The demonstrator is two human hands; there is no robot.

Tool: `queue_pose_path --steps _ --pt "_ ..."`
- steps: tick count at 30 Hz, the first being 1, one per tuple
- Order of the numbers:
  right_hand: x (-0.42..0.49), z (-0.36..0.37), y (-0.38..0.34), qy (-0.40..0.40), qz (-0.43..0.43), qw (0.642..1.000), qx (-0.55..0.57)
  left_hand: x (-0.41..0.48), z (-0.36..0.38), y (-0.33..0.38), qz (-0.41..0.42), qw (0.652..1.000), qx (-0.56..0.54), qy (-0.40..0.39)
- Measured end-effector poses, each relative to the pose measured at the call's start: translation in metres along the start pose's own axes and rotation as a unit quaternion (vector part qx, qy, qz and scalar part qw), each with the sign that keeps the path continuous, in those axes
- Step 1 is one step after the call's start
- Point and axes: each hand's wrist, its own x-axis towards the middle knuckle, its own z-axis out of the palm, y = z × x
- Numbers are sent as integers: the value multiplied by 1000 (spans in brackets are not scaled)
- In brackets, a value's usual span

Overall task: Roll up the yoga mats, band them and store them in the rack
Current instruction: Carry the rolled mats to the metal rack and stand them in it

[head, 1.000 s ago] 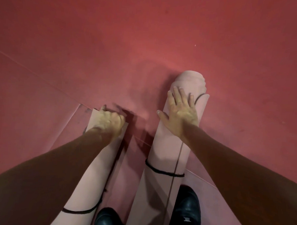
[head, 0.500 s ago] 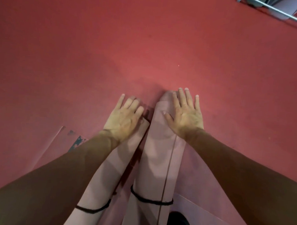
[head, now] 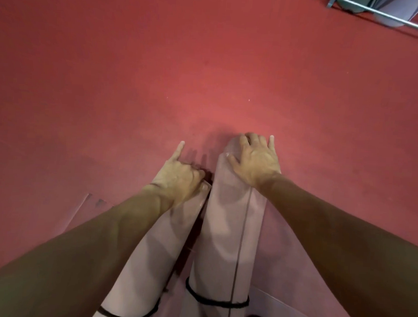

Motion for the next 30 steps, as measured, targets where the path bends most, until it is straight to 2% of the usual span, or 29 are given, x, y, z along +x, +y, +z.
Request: queue_pose_path --steps 5,8,12,14,17,20,26,30 --pt "-2 -13 -5 26 13 999 31 -15 -10 7 -35 999 -16 28" --pt "-12 -29 -10 43 42 997 53 -24 -13 7 -52 995 -38 70" --pt "-44 -67 -32 40 51 998 3 -48 -30 4 -53 958 -46 279" --pt "-68 -91 -45 54 53 997 25 -71 -49 3 -62 945 -55 317" --pt "-115 -121 -64 97 49 990 92 -112 -83 1 -64 924 -61 372" --pt "-171 -150 -80 181 33 972 149 -161 -114 -7 -42 896 -68 437" --pt "-273 -218 -106 266 49 927 260 -249 -189 -6 20 867 -49 495" --pt "-305 -260 -100 362 72 893 257 -280 -237 7 35 840 -45 539"
